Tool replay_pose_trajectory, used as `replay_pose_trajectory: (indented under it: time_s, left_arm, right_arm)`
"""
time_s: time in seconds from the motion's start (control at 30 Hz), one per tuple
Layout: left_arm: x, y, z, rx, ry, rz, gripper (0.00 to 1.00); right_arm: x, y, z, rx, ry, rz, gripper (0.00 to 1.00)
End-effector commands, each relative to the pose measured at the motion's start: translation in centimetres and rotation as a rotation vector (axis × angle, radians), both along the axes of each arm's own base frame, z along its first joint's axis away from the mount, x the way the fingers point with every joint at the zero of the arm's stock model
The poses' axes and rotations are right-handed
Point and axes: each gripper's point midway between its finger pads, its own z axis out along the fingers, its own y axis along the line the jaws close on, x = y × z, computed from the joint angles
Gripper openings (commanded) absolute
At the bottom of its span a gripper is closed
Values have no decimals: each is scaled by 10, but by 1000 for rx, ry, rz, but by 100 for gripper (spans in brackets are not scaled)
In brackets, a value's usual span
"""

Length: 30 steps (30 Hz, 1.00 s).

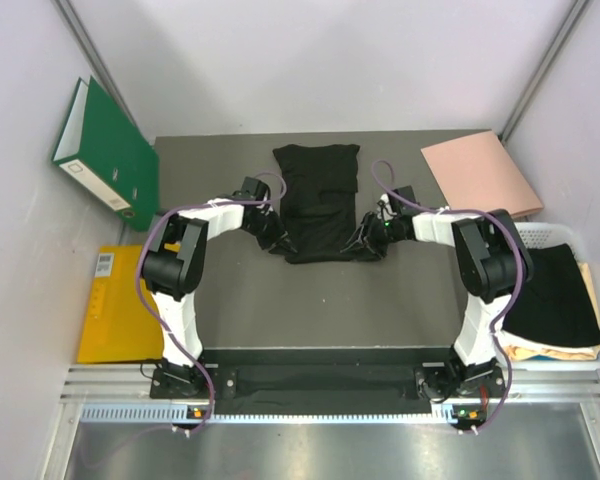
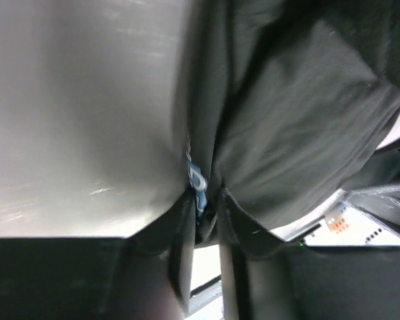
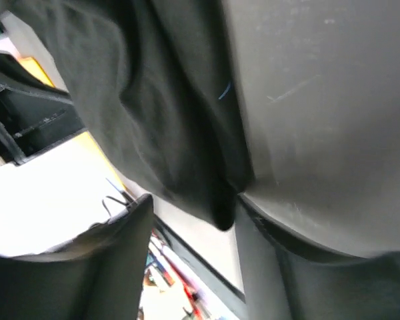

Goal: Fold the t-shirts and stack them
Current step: Grab one side of the 2/3 rectangular tshirt with both arms, then fold the long partially folded tshirt into a neat square

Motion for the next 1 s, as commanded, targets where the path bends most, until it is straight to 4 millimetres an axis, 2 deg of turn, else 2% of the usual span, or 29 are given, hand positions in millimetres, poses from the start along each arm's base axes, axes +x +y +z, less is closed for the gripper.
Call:
replay_pose_trajectory:
  time_s: [0.0, 0.07, 0.17, 0.27, 0.33, 0.4, 0.43, 0.53, 0.63, 0.73, 0.77, 0.83, 0.87, 0.93, 0.97]
  left_arm:
    - [4, -18, -1, -11, -17, -24, 9]
    - [3, -17, 0, 1, -15, -17, 0]
    - [-3, -11, 5, 32, 4, -7, 0]
    - [-18, -3, 9, 57, 31, -7, 0]
    - [-37, 3, 5, 72, 82, -9, 0]
    - [-53, 4, 12, 79, 93, -27, 0]
    - [-67, 8, 9, 91, 120, -36, 0]
    - [-101, 14, 16, 109, 173, -66, 0]
    - [-118, 16, 39, 94, 177, -78, 0]
    - [-119, 17, 69, 91, 147, -88, 0]
    - [-107, 14, 86, 83, 94, -91, 0]
    - [-101, 14, 104, 89, 80, -95, 0]
    - [-86, 10, 121, 74, 31, -96, 0]
    - [-73, 6, 134, 57, 8, -92, 0]
    - [-62, 4, 136, 45, 4, -88, 0]
  right_arm:
    - [8, 20, 5, 39, -34, 32, 2]
    - [8, 17, 8, 21, -46, 27, 0]
    - [5, 11, 14, -19, -70, 39, 0]
    - [-8, 7, 19, -38, -58, 81, 0]
    - [-17, 6, 21, -41, -52, 106, 0]
    - [-32, 3, 25, -49, -38, 140, 0]
    - [-39, 1, 26, -51, -28, 150, 0]
    - [-58, -2, 38, -49, -21, 189, 0]
    - [-76, -4, 58, -42, -22, 229, 0]
    - [-85, -7, 81, -35, -39, 250, 0]
    - [-86, -7, 90, -31, -61, 257, 0]
    - [-84, -6, 104, -24, -73, 269, 0]
    - [-81, -4, 110, -19, -89, 274, 0]
    - [-69, 1, 126, 2, -135, 274, 0]
    - [-62, 4, 127, 6, -141, 274, 0]
